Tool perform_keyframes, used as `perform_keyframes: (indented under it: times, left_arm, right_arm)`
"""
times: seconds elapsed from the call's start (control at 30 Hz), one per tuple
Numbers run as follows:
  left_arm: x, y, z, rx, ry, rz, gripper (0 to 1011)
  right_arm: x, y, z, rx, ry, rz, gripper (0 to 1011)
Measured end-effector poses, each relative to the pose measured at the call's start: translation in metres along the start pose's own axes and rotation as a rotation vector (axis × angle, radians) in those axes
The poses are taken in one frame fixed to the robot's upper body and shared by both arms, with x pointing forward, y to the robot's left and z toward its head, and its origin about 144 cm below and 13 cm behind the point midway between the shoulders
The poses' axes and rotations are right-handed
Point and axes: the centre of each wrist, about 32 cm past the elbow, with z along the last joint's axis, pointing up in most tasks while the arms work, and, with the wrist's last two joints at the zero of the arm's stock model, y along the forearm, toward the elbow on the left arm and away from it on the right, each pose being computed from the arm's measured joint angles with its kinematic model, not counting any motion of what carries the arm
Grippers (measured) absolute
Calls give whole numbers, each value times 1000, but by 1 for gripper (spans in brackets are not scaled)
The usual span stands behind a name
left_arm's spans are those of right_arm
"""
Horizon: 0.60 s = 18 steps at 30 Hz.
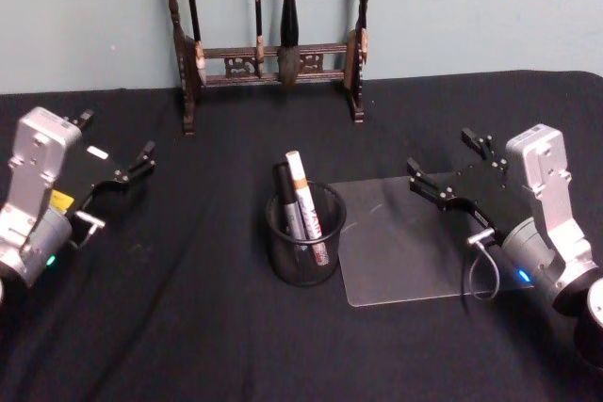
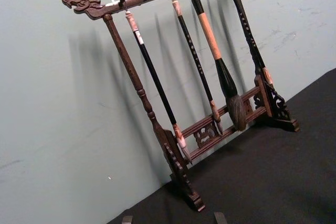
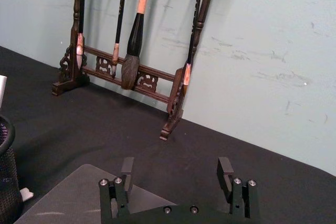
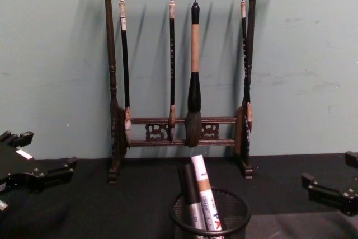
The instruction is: Pick up the water-based marker from the table and place it into the pen holder.
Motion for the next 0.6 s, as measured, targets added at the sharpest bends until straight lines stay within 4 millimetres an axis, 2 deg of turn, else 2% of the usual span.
perform_keyframes:
  times: [0.6]
  left_arm:
    - [0,0,0,0,0,0,1001]
  right_arm:
    - [0,0,0,2,0,0,1003]
